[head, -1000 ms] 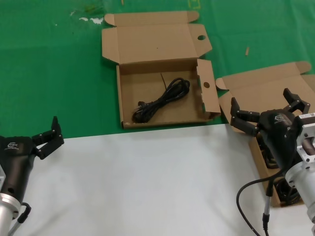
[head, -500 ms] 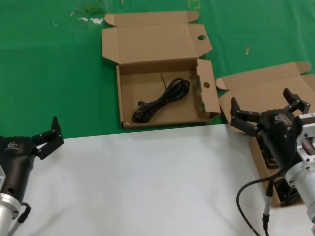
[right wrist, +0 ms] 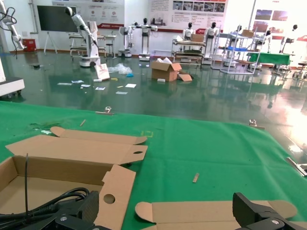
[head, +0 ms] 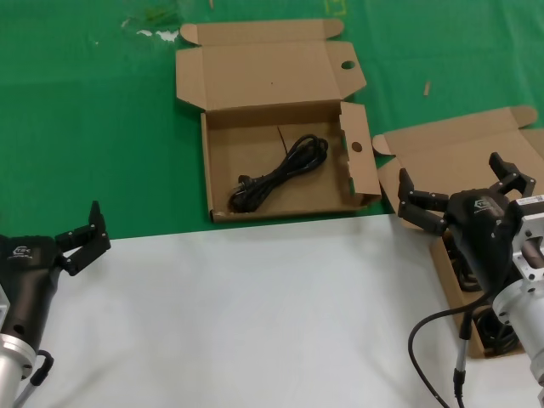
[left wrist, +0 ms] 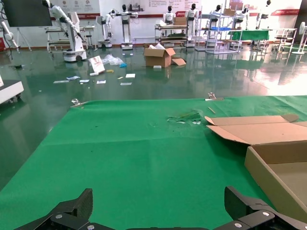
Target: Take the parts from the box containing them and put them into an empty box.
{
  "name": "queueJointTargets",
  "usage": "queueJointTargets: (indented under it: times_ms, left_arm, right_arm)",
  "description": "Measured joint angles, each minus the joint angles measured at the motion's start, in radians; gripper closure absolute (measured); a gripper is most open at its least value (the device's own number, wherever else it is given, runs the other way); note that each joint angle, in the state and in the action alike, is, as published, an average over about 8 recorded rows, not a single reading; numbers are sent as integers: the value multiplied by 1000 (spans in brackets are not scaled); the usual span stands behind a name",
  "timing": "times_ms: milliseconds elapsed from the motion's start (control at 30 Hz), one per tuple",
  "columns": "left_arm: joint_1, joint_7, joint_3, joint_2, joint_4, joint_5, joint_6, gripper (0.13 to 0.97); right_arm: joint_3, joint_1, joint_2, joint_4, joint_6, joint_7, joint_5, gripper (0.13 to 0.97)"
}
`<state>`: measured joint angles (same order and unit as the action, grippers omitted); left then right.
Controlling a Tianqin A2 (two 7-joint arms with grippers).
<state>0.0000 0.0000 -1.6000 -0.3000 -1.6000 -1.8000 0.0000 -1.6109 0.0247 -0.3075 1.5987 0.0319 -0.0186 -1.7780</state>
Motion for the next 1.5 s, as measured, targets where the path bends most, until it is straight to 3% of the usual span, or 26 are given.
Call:
queueJointTargets:
  times_ms: [1500]
  left_arm:
    - [0,0,0,0,0,0,0,132]
  right_arm:
    - [0,0,0,0,0,0,0,129]
